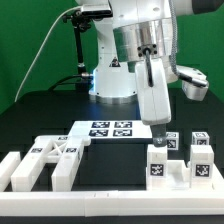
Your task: Assemble chair
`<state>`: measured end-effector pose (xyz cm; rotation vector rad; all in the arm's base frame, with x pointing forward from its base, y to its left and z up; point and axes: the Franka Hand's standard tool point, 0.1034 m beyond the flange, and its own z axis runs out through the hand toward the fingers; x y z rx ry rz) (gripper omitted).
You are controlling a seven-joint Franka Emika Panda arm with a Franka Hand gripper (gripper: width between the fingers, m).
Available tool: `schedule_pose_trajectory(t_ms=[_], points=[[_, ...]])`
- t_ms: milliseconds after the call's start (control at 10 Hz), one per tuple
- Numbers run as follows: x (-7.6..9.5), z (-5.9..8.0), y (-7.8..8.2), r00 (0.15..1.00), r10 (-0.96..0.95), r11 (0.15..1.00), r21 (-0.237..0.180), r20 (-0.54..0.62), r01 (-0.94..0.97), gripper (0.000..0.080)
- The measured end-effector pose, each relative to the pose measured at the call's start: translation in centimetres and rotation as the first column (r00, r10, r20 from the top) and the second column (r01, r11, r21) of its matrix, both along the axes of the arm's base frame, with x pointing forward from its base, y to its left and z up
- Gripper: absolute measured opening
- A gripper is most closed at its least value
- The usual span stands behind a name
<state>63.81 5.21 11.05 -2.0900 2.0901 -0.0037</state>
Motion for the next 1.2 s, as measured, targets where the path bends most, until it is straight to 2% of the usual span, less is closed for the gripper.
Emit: schedule_pose_trajectory(t_ms=[200, 400, 900, 1000, 1100, 1200], points=[[-1.3, 0.4, 0.5, 0.953, 0.296, 0.954, -0.072, 0.062, -0.291, 0.0649], [-1.1, 0.4, 0.3, 0.842, 0.535, 0.842, -0.135, 0.078, -0.522, 0.0649], [-1.2, 0.2, 0.2, 0.634, 0.771, 0.632, -0.207, 0.065, -0.747, 0.0649], [-1.6, 0.0, -0.2, 0.512, 0.857, 0.506, -0.286, 0.059, -0.814, 0.0649], [-2.9, -0.5, -0.8, 0.415, 0.909, 0.403, -0.318, 0.032, -0.858, 0.0649], [-3.3, -0.7, -1.2, 0.268, 0.963, 0.245, -0.367, -0.011, -0.897, 0.0649]])
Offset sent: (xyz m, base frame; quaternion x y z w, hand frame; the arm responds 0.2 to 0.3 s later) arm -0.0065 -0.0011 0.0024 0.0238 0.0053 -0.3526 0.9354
